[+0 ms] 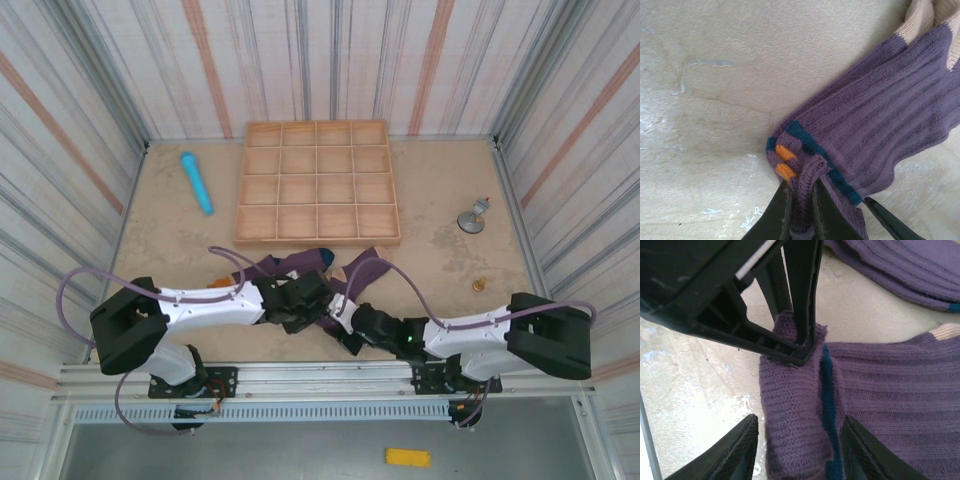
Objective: Roll the socks
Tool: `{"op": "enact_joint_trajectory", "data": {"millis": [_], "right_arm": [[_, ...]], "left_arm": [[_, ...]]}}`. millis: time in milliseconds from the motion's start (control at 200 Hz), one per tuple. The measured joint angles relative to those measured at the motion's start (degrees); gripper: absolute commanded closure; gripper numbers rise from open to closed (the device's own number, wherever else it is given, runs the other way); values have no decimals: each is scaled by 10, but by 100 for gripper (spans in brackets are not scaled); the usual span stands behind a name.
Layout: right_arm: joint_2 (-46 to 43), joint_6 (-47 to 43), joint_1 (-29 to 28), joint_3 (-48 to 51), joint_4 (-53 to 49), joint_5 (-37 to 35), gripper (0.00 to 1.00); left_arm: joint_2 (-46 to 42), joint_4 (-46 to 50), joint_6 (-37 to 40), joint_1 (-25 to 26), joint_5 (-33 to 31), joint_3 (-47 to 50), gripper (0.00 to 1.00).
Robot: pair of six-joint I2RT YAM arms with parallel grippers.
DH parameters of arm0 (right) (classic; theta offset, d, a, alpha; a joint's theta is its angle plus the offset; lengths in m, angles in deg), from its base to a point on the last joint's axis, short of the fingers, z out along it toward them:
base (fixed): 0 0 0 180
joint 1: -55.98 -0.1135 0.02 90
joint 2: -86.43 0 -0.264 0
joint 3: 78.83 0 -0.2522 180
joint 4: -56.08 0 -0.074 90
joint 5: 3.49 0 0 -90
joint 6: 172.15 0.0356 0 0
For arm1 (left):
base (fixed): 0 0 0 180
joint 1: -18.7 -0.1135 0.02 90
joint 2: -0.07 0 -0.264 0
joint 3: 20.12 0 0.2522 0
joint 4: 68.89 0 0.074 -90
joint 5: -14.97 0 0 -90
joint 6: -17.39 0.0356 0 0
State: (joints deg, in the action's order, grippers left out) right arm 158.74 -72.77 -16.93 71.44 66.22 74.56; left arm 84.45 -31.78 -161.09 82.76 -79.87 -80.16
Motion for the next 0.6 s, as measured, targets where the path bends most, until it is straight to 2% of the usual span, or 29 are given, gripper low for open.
{"op": "enact_joint_trajectory", "data": {"millis": [245, 376, 426, 491, 531, 561, 601], "right_arm": [[12, 7, 3, -4, 3, 3, 78], [12, 21, 2, -4, -3, 10, 94], [12, 36, 2, -3, -3, 14, 100], [12, 50, 3, -1, -2, 16, 100], [12, 58, 5, 3, 1, 19, 100], [12, 68, 9, 5, 1, 24, 100], [12, 81, 16, 8, 2, 33, 100]], "left_arm": [[2, 1, 4, -4, 8, 2, 100], [2, -21, 1, -4, 10, 15, 99], [2, -31, 0, -4, 11, 23, 84], [0, -45, -3, -6, 15, 33, 71], [-1, -52, -3, -7, 18, 37, 56], [-3, -56, -1, -9, 19, 40, 41], [-6, -59, 1, -10, 19, 42, 32]]}}
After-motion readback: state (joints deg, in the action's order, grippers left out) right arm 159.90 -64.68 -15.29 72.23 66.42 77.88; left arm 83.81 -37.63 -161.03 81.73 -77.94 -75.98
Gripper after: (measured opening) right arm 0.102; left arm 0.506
